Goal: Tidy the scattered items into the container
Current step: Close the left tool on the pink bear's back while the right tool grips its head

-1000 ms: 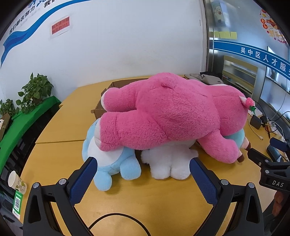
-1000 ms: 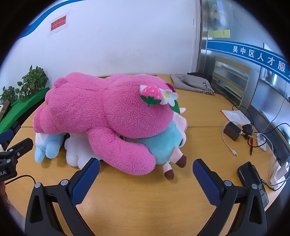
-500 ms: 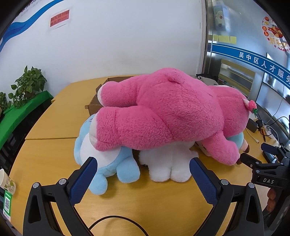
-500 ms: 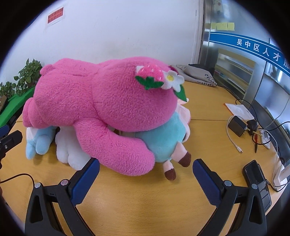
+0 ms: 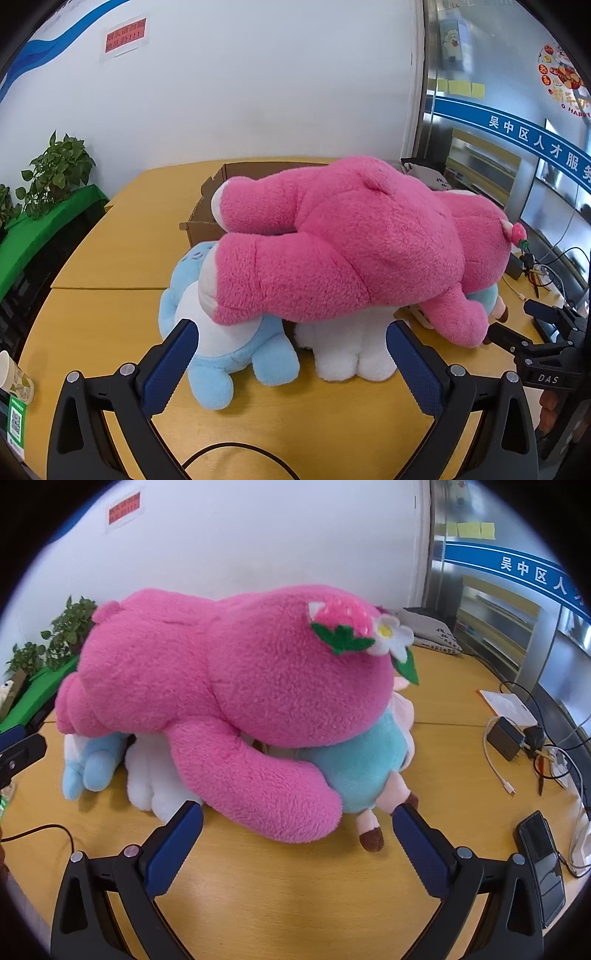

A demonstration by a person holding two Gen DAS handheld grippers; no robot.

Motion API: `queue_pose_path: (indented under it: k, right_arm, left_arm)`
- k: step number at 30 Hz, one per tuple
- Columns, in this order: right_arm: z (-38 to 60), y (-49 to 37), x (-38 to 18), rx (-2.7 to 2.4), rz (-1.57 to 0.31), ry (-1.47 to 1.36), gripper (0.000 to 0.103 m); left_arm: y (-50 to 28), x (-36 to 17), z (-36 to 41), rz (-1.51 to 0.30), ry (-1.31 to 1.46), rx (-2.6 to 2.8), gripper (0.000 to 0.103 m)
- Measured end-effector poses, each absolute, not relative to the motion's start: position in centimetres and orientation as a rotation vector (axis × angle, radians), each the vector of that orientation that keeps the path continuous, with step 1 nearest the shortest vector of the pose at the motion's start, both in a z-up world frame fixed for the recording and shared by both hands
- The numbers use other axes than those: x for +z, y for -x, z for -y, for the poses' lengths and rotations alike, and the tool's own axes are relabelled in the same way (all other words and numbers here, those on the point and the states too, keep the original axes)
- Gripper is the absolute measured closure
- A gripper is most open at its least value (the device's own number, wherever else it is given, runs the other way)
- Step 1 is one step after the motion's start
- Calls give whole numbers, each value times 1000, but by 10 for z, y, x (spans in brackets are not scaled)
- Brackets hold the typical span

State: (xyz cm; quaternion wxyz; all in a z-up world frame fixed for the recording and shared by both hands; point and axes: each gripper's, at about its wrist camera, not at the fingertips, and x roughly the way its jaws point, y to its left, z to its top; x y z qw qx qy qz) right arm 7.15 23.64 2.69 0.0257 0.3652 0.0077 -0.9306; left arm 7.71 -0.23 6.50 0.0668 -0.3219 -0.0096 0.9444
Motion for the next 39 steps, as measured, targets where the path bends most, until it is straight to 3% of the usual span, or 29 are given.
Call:
queue_pose_path:
  k: [9,15,19,20,22,27,33,39]
  right_arm:
    - [-276,-52,77,-2922,137,-840,0]
    - [-287,20,61,-2825,203,-973,0]
    - [-286,46,52,-2750,264,-1022,2]
    - [-285,48,52,-2739,252,-1030,4]
    - [-277,49,53,-2698,219,-1018,29]
    - [-253,44,55,-2778,80,-982,50]
    - [-243,36,72,-2840,37,-873,62]
    - [-228,34,109,-2891,-29,-698,64]
  left_arm:
    - [-36,111,-5,19,837,2672,0]
    - [32,85,-38,-63,1013,2508,0]
    - [61,70,-27,111,1092,2405,1]
    - [62,70,-25,130,1095,2390,5]
    - [64,68,-22,156,1105,2373,12]
    - [59,72,-20,166,1088,2370,36]
    - [53,90,-13,215,1016,2387,59]
    - [62,116,-4,264,951,2418,65]
